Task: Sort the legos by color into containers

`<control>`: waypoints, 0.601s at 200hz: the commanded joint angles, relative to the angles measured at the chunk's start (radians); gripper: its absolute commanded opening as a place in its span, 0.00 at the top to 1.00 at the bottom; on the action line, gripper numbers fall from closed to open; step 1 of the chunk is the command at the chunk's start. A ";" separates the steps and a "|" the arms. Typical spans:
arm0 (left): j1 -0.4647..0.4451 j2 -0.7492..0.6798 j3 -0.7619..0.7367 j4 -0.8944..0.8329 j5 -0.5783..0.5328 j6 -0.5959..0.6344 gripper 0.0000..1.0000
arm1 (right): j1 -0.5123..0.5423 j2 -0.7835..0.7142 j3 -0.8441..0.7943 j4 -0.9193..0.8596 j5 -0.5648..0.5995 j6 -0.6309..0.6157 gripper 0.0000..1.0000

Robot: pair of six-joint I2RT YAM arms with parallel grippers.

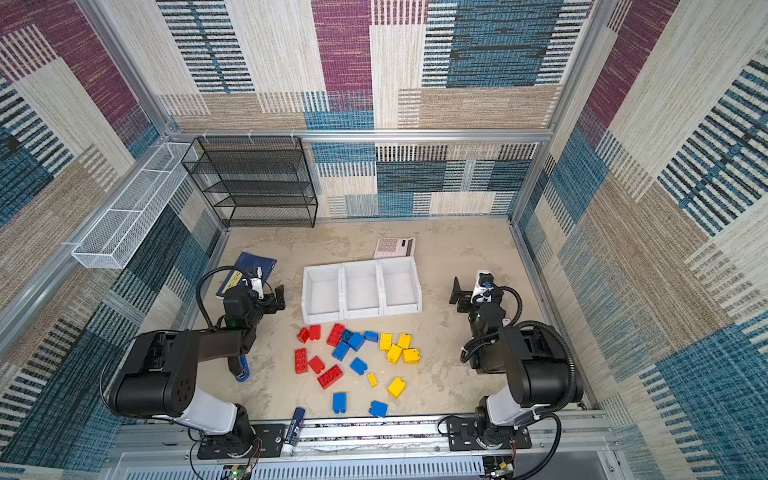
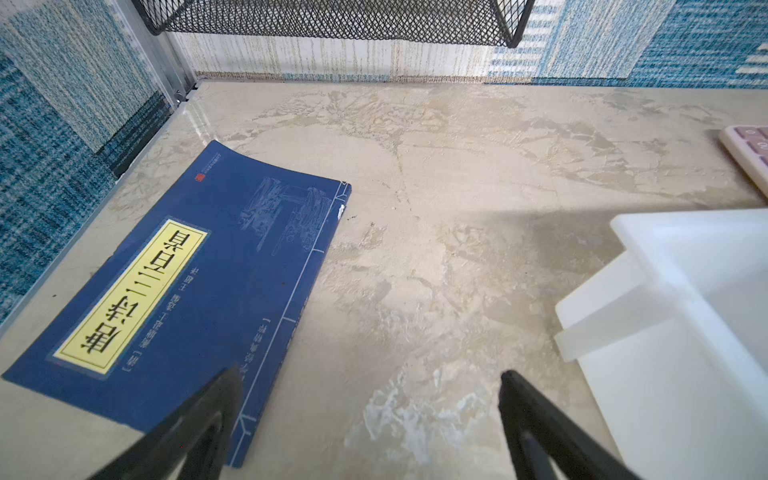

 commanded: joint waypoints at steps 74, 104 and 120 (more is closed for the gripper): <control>0.001 -0.004 0.001 0.023 0.014 0.017 0.01 | -0.005 0.000 0.002 0.035 -0.016 -0.001 0.00; 0.001 -0.004 0.002 0.022 0.014 0.017 0.01 | -0.006 0.001 0.003 0.034 -0.017 -0.001 0.00; 0.000 -0.002 0.003 0.019 0.014 0.016 0.01 | -0.004 0.000 0.003 0.034 -0.019 -0.001 0.00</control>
